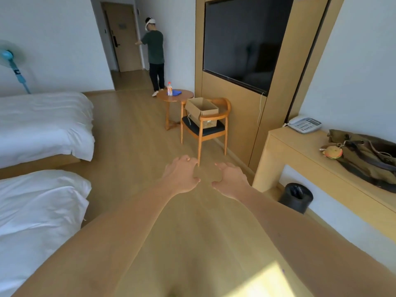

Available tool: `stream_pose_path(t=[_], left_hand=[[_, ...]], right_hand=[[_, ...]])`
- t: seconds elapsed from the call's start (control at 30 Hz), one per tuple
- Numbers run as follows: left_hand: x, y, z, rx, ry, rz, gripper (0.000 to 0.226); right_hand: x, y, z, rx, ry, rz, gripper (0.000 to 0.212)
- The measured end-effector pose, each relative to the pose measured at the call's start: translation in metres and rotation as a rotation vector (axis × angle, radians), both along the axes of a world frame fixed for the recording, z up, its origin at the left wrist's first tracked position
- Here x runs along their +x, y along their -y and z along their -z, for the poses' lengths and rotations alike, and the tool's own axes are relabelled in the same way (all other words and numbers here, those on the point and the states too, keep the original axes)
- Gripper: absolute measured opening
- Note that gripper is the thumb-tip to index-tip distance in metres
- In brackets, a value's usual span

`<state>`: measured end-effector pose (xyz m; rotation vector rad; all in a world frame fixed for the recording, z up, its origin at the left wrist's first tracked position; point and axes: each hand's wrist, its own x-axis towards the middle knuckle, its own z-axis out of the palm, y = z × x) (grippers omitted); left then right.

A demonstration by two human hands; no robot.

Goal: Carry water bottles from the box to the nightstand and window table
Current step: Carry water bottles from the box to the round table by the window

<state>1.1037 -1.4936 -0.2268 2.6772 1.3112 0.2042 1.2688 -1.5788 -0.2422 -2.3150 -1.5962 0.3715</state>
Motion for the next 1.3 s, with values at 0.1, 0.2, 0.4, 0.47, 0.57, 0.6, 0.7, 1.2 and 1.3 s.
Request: stream_pose_path(t=[0.1,0.2,0.4,0.47,0.57,0.6,0.7,1.2,1.3], left_hand=[[0.002,-0.081,-0.005,-0.025,-0.003,-0.002,0.064],[0.003,-0.157,-0.013,-0.048,-0.009,-0.002,0.062],[0.010,-0.276,-0.006,-0.116,0.014,-0.033,0.066],[0.014,-0.314,0.001,-0.123,0.014,-0.031,0.067],[0.025,-0.374,0.011,-0.114,0.006,-0.047,0.068],[0.030,-0.396,0.014,-0.106,-0.001,-0.051,0.069],[0.047,-0.467,0.021,-0.088,-0.039,-0.052,0.068],[0.156,-0.777,0.031,-0.140,-0.152,-0.028,0.066],[0.177,-0.835,0.041,-0.136,-0.146,0.018,0.063]], right_hand=[[0.003,-0.080,-0.005,-0.011,-0.014,0.012,0.076],[0.002,-0.153,-0.011,-0.017,-0.043,0.029,0.077],[0.009,-0.277,-0.003,-0.090,-0.052,0.026,0.078],[0.013,-0.320,0.002,-0.104,-0.056,0.022,0.077],[0.023,-0.387,0.014,-0.101,-0.061,-0.001,0.078],[0.027,-0.410,0.018,-0.095,-0.065,-0.012,0.078],[0.045,-0.485,0.030,-0.080,-0.087,-0.031,0.079],[0.148,-0.790,0.037,-0.157,-0.141,-0.052,0.079],[0.166,-0.841,0.045,-0.176,-0.133,-0.013,0.074]])
